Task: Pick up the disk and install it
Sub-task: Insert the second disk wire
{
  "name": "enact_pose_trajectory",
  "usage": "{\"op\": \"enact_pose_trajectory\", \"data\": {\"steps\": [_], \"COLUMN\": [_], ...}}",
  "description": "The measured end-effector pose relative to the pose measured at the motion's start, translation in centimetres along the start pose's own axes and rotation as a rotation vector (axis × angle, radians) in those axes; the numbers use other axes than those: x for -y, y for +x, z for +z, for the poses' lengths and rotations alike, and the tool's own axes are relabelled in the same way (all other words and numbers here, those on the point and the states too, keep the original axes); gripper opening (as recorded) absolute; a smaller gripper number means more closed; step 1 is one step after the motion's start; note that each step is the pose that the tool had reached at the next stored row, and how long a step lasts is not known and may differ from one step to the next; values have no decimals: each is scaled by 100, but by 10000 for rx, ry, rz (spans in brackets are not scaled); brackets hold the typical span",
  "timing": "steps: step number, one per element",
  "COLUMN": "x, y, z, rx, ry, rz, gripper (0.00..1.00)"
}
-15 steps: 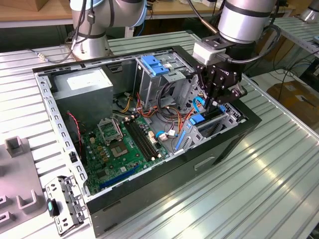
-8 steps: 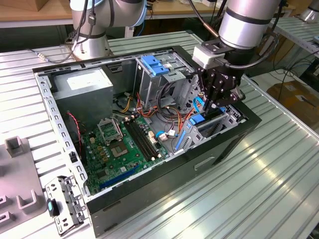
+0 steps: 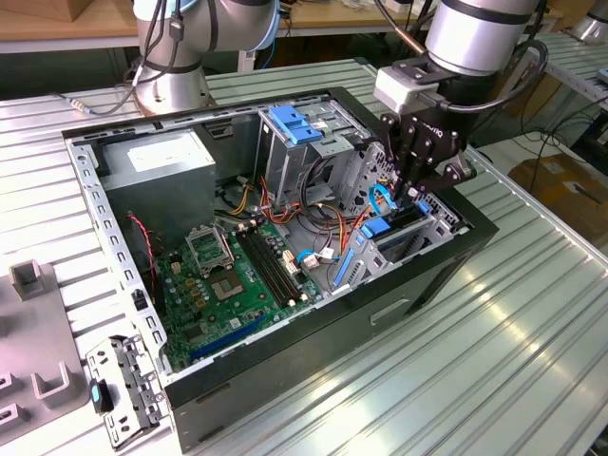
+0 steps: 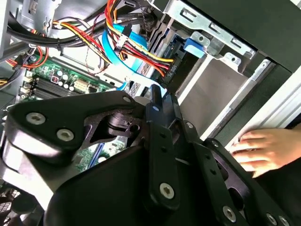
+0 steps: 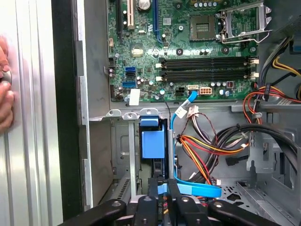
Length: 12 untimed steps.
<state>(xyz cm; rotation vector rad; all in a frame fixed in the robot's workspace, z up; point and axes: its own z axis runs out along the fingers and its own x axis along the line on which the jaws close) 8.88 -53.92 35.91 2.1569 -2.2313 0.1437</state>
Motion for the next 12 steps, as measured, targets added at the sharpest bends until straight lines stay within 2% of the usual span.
{"op": "enact_pose_trajectory", "data": {"steps": [1, 2, 3, 12], "x": [0, 0, 0, 0], "y": [0, 0, 0, 1], "z": [-2, -2, -3, -12], "rx": [-2, -2, -2, -3], "ry": [0, 0, 0, 0], "rz": [0, 0, 0, 0], "gripper": [15, 15, 11, 11]}}
